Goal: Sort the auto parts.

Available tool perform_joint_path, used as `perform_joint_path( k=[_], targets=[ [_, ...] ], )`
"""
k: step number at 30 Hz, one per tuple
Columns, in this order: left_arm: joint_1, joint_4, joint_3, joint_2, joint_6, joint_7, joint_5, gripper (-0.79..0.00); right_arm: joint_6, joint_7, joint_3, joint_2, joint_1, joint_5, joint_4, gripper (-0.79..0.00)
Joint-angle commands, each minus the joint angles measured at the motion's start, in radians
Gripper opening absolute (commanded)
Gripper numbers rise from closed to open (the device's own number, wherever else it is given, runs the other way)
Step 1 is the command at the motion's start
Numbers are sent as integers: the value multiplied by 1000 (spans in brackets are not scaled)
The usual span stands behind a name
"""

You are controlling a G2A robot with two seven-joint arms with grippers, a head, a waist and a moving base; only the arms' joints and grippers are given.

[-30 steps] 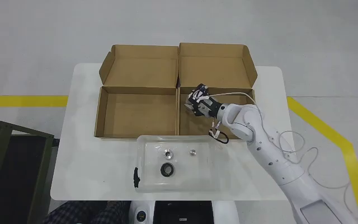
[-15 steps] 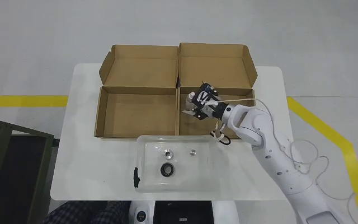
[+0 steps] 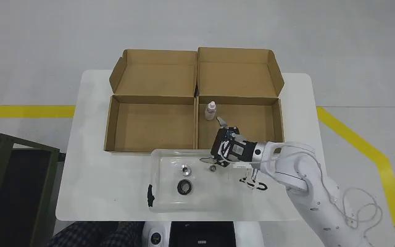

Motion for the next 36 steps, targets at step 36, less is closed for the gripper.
perform_joint_path(
  k=[36],
  targets=[
    [0,0,0,0,0,0,0,0,-52,52,-103,31,-154,-308,-34,-25]
  ],
)
